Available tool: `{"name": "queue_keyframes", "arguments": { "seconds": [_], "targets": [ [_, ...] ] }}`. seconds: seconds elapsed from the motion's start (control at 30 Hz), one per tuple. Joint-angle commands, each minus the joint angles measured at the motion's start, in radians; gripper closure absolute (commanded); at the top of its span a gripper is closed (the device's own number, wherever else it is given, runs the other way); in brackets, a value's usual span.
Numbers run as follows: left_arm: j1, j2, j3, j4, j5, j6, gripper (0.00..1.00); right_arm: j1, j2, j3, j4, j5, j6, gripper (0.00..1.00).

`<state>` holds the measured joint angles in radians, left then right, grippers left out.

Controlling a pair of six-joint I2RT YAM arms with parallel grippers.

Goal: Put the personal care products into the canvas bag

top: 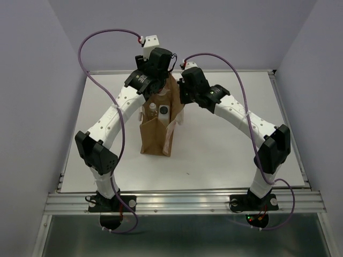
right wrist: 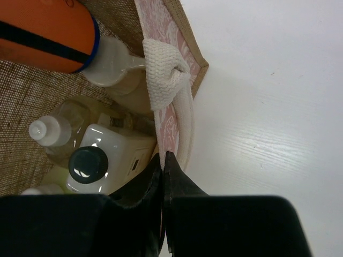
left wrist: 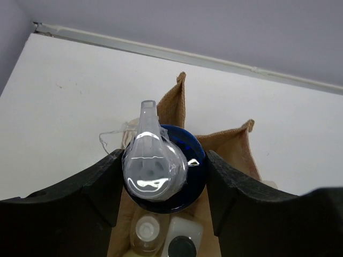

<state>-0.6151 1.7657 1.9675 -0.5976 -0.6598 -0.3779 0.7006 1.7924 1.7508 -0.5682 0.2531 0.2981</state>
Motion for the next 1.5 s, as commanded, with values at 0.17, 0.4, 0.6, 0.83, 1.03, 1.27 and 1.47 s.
{"name": "queue_keyframes", "arguments": {
  "seconds": [0.17,0.4,0.6,0.83,1.03,1.27,1.47],
  "targets": [
    [0.095,0.04,0.088,0.305,-0.042,0.04,1.0,0.002,-0.064,-0.019,0.018,-0.021,-0.008,0.99],
    [0.098,0.093,0.064,0.32,0.089,0.028,1.0,0.002,-0.06,-0.02,0.017,-0.015,-0.017,0.99],
    [0.091,0.106,0.044,0.346,0.109,0.005,1.0,0.002,-0.054,-0.025,0.021,-0.021,-0.016,0.99],
    [0.035,0.143,0.03,0.338,-0.035,0.001,1.0,0.002,-0.057,-0.042,0.025,-0.017,-0.016,0.99],
    [0.031,0.144,0.019,0.262,-0.064,-0.05,0.92,0.002,-0.062,-0.056,0.025,-0.008,-0.014,0.99],
    [0.011,0.156,-0.024,0.243,-0.081,-0.124,1.0,0.002,-0.067,-0.074,0.028,-0.005,-0.011,0.99],
    [-0.011,0.167,-0.033,0.228,-0.135,-0.245,1.0,0.002,-0.07,-0.089,0.034,-0.02,-0.004,0.99]
  ]
}}
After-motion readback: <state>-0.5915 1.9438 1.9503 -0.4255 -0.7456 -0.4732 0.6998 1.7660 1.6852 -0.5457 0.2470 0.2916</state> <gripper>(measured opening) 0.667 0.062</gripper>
